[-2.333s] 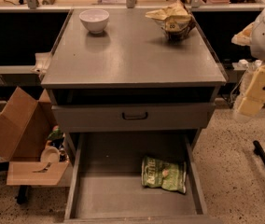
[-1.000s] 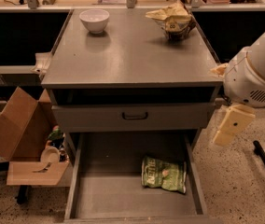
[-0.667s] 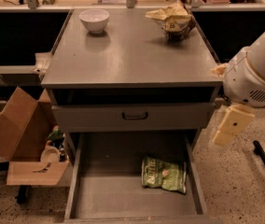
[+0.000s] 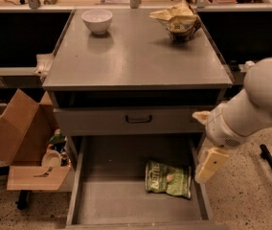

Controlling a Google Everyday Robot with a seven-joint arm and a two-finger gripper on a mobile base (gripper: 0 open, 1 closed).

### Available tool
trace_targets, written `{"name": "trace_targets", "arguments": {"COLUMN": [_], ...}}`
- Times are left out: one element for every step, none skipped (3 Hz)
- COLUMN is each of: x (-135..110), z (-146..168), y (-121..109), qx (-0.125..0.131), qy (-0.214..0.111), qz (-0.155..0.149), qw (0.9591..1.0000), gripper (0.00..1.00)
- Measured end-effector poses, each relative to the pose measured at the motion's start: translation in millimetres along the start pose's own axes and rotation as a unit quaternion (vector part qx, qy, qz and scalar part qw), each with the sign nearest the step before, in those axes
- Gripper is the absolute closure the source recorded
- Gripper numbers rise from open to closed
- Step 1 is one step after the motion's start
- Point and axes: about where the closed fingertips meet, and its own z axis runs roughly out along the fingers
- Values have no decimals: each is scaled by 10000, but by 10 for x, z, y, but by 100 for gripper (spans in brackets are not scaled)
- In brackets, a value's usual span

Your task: Pick green jalapeno chip bag from middle drawer and place on counter

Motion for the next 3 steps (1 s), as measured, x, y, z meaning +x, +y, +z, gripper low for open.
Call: {"name": "trace_targets", "arguments": {"x": [163,297,363], "z": [583,1118,1470], "y": [51,85,42], "qx": [-189,-368,-460], "qy": [-155,-371,-572], "qz": [-42,23,157], "qw": [9997,9986,9972], "gripper": [0,0,0]}}
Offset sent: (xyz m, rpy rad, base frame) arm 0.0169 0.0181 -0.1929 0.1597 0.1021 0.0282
